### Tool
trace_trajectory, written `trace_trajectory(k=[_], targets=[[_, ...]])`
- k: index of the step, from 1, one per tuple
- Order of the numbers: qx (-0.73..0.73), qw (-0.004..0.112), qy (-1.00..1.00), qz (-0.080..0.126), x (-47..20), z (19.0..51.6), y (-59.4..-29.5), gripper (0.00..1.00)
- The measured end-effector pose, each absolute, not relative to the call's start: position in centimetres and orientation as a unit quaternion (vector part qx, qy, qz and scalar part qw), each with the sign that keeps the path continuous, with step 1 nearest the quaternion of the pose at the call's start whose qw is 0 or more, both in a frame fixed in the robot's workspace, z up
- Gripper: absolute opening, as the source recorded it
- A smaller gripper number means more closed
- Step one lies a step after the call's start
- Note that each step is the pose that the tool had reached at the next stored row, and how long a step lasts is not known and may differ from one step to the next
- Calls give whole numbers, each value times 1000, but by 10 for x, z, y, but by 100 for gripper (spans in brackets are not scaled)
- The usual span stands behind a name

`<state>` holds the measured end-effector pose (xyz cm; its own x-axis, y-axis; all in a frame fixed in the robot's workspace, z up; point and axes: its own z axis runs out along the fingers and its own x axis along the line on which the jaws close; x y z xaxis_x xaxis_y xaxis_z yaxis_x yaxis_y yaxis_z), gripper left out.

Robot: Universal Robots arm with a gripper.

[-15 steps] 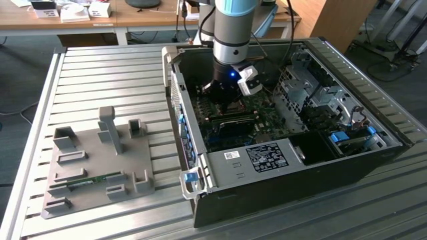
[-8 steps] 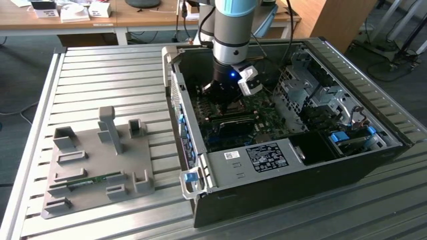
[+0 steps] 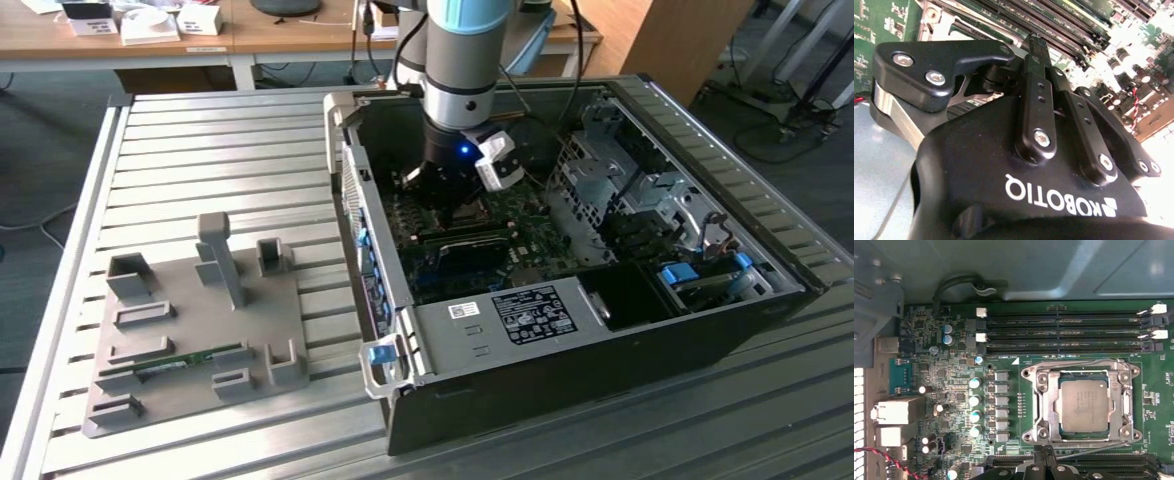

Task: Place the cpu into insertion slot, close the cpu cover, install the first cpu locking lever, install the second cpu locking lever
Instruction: 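Install the second cpu locking lever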

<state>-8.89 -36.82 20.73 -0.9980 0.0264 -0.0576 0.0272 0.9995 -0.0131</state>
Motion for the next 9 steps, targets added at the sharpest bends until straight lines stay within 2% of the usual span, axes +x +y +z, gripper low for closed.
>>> trace_trajectory(k=[9], targets=[[12,29,999,-5,-92,205,-368,11]])
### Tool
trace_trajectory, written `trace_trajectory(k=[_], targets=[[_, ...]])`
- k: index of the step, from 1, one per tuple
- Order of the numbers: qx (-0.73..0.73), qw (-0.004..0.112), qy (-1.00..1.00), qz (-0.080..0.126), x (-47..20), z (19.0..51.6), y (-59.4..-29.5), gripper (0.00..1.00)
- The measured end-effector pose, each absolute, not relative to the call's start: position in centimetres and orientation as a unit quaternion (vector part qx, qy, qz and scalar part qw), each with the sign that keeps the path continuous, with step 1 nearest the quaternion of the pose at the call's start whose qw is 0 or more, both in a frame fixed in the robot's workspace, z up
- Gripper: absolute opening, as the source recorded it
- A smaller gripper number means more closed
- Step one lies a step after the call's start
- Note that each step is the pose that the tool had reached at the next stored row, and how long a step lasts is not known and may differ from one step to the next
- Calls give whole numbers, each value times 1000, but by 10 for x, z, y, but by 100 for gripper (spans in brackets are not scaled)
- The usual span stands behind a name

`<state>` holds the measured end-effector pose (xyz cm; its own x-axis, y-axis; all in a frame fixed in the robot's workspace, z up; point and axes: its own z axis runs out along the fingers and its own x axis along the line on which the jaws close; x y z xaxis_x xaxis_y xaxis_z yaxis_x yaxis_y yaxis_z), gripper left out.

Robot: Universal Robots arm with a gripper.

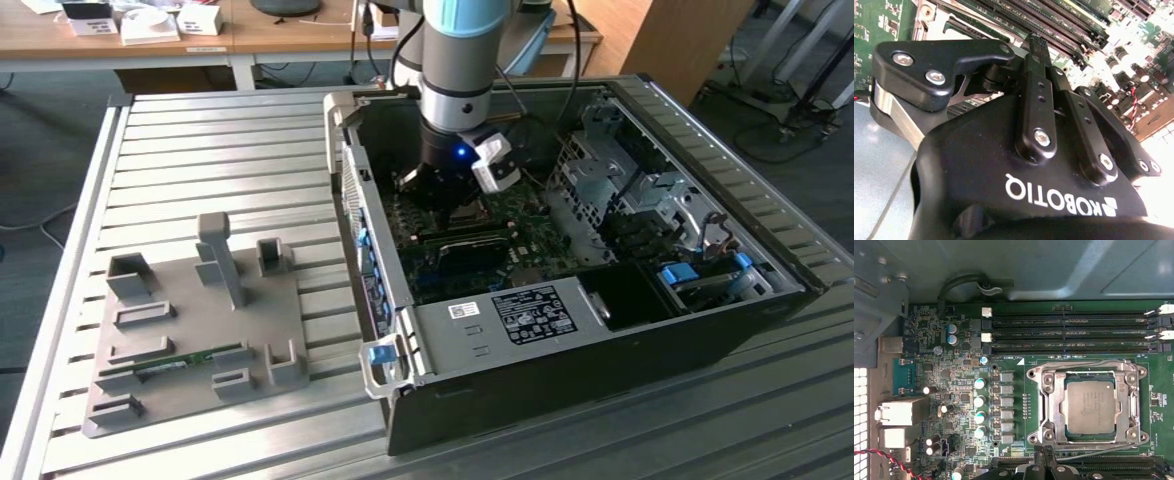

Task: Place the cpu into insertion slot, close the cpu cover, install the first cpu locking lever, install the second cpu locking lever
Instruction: 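Install the second cpu locking lever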

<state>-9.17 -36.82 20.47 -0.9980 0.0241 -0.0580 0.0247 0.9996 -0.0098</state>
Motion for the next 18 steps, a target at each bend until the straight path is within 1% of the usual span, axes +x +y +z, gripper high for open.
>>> trace_trajectory(k=[18], targets=[[11,29,999,9,-93,200,-368,11]])
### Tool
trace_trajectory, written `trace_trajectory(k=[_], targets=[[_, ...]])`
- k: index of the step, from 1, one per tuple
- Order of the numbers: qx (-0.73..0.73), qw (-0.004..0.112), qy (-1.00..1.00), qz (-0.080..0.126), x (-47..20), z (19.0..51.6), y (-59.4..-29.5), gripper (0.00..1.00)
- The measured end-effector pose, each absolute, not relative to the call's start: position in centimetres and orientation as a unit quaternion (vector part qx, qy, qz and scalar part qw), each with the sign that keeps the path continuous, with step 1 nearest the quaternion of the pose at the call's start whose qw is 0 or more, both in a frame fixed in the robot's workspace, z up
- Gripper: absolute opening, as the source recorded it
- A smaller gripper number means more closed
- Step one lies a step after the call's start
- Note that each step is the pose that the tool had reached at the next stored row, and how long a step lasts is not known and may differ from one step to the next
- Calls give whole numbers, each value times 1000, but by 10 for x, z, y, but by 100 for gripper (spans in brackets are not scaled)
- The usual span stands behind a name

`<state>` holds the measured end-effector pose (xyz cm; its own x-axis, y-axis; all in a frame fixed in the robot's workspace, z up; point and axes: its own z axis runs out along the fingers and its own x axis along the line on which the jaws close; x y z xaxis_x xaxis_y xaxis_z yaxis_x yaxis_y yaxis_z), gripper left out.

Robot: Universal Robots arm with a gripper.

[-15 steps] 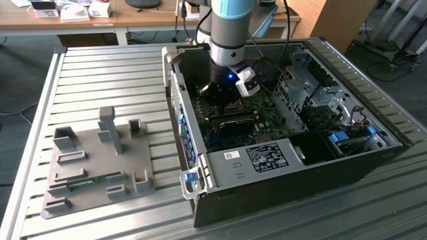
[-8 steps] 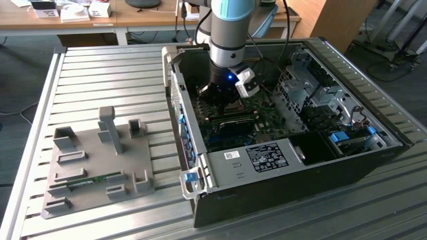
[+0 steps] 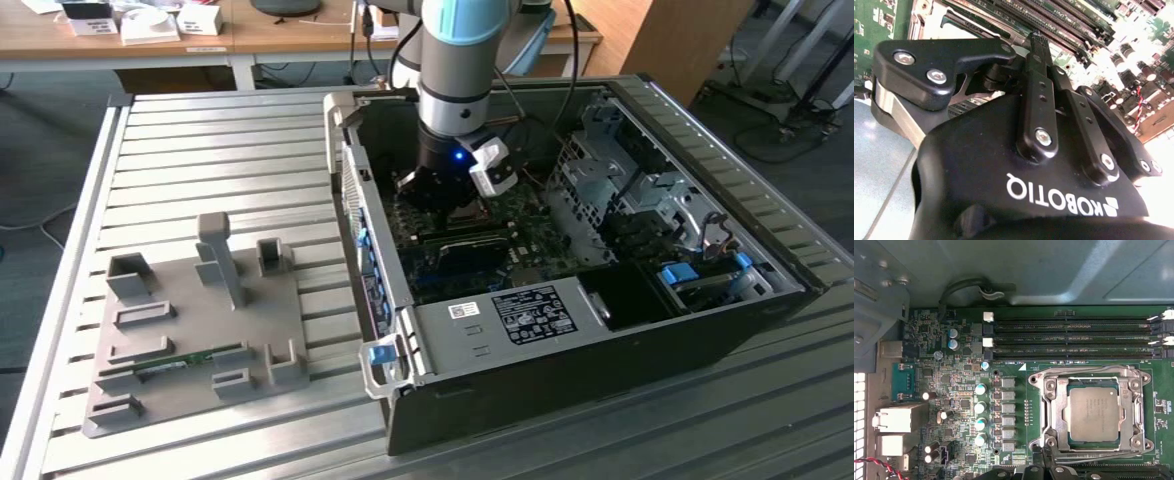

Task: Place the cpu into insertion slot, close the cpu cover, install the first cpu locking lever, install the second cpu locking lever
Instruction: 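Install the second cpu locking lever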

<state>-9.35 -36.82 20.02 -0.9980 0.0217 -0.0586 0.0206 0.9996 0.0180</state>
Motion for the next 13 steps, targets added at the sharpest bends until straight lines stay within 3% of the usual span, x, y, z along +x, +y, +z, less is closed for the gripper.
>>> trace_trajectory(k=[13], targets=[[11,30,999,23,-94,198,-368,11]])
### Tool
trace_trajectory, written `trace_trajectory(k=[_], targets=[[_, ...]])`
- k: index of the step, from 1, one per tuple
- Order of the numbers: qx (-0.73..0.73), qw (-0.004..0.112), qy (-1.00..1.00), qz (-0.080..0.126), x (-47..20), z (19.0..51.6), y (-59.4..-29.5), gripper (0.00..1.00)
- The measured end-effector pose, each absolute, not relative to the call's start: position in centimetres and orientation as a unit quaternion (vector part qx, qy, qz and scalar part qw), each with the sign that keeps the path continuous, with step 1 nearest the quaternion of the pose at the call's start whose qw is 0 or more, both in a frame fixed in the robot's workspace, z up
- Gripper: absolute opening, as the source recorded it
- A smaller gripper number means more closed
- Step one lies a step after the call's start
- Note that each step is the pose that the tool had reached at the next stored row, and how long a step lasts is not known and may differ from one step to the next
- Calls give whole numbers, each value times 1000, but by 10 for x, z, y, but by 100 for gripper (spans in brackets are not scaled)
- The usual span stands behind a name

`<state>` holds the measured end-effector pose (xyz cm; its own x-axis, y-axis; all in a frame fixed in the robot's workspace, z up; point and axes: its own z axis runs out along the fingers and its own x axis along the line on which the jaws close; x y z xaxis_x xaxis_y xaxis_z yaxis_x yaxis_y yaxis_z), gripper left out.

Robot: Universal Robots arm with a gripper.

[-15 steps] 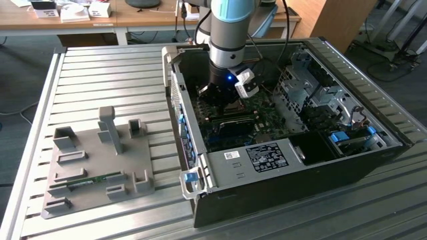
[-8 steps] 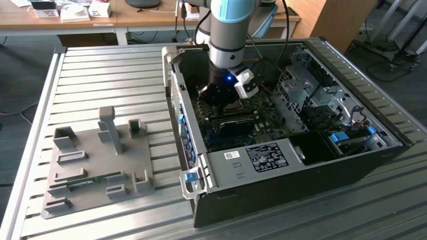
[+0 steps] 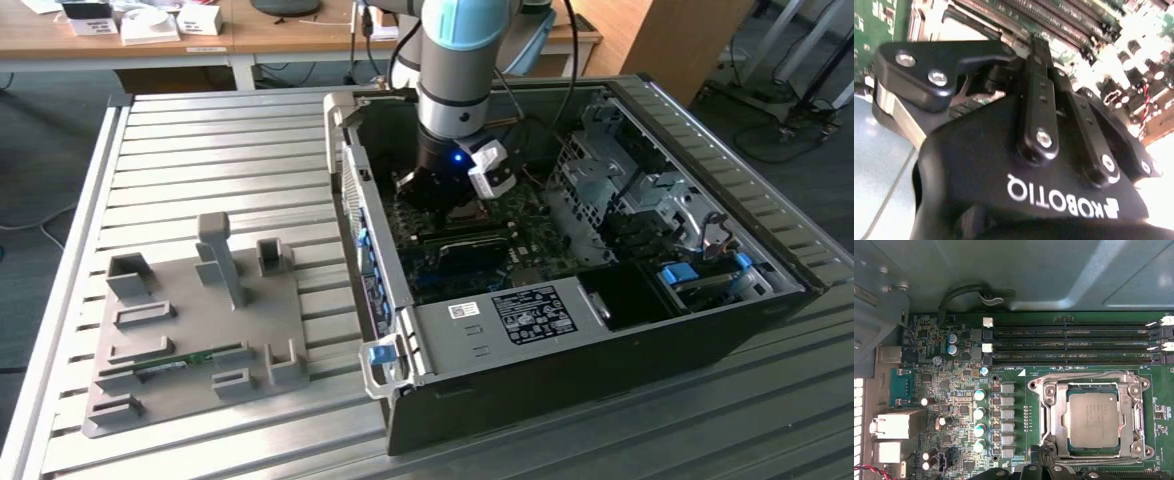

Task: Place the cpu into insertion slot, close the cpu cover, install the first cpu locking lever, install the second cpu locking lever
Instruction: 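Install the second cpu locking lever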

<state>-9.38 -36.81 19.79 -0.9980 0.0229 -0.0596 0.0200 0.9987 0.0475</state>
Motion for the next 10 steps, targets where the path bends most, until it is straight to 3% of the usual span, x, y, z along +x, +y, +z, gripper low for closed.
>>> trace_trajectory(k=[10], targets=[[11,31,999,24,-96,196,-368,11]])
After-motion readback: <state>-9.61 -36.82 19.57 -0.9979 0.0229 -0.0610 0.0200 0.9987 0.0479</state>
